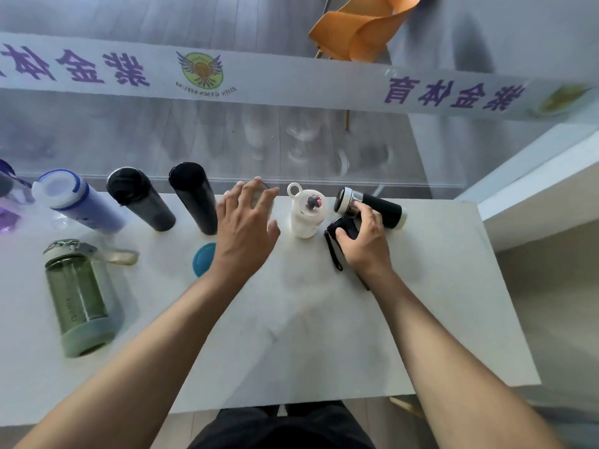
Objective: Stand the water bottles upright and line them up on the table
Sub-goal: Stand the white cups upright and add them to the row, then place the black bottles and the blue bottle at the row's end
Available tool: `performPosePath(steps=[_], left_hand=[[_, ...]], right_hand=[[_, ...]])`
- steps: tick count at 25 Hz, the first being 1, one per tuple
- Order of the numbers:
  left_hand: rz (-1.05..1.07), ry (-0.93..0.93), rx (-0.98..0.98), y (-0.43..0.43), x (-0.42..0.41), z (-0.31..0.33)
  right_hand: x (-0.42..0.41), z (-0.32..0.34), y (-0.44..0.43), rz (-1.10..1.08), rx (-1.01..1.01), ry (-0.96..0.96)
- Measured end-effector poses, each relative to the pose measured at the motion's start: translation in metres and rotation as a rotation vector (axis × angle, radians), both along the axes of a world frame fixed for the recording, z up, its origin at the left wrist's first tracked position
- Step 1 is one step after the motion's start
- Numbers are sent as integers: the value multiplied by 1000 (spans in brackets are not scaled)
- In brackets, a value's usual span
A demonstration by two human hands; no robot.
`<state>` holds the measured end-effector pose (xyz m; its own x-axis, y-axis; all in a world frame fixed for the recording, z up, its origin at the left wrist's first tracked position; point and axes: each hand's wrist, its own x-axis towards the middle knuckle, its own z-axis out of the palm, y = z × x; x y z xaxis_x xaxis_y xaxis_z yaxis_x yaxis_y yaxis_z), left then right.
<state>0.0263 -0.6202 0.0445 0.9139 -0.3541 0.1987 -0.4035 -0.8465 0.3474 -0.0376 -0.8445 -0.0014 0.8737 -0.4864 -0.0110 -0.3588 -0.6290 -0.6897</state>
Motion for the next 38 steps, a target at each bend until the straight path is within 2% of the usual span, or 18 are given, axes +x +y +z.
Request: performPosePath(steps=[9, 14, 18, 22, 27, 31, 35, 38], left_hand=[[-154, 76, 45, -87, -47, -27], [-93, 219, 109, -141, -54, -47], [-73, 301, 161, -188, -49, -70], [42, 368, 198, -222, -31, -92], [122, 526, 235, -239, -27, -114], [154, 545, 158, -230, -58, -115], [155, 580, 112, -215, -96, -113], [191, 571, 77, -205, -113, -112]], right_hand=[[-20, -3, -67, -32, -21, 63], [-7, -17, -118, 69, -27, 197], [19, -37, -153, 246, -116, 262], [49, -50, -178, 372, -214, 314], [79, -69, -187, 517, -375, 520], [91, -79, -181, 516, -427, 538], [89, -88, -175, 462, -333, 564], [74, -90, -173, 461, -200, 461]])
